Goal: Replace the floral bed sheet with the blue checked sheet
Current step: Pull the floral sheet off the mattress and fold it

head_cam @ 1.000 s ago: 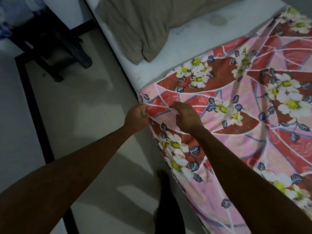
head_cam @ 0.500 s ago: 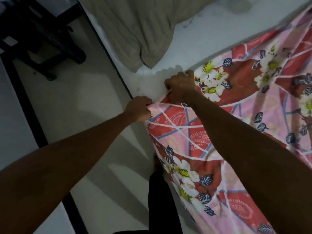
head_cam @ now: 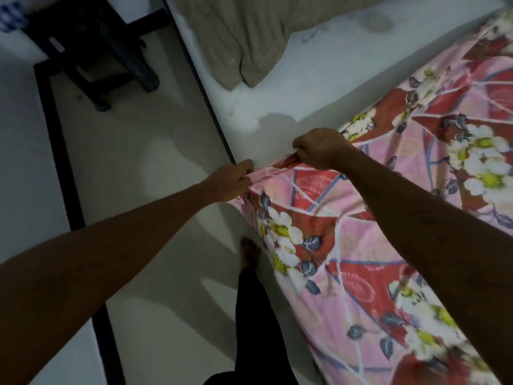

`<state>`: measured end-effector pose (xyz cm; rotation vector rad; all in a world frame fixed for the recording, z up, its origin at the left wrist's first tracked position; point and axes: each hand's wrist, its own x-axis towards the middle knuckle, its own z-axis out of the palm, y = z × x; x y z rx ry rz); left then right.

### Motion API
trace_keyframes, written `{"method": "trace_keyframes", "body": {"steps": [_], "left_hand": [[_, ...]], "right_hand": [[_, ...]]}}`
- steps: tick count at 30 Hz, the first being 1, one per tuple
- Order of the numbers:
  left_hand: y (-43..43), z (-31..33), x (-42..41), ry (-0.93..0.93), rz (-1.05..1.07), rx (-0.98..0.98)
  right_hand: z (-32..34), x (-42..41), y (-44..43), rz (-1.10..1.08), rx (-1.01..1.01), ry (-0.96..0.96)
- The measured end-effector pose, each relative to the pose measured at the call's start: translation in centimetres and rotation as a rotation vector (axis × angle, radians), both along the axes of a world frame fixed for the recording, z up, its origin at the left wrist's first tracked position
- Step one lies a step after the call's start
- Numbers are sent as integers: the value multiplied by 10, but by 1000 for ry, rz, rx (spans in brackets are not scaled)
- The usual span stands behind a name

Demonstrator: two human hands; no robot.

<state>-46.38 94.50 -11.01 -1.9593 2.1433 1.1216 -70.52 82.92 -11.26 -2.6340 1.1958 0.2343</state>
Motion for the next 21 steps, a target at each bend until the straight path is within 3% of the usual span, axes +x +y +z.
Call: {"method": "trace_keyframes", "body": {"steps": [5,7,12,17,21], "left_hand": [[69,35,-32,-178,-152,-178],[103,46,-53,-130,-253,-234],[193,59,-111,3,-86,-66],[269,62,-163,95,-63,118],[313,63,-217,29,6,260]], "right_hand": [[36,-43,95,-49,1,-35],[48,-63,136,-57,12,-35],[70,-119,215,-76,124,69],[86,-177,273,-27,185,174],[89,-217,320,-17,231,150]]}}
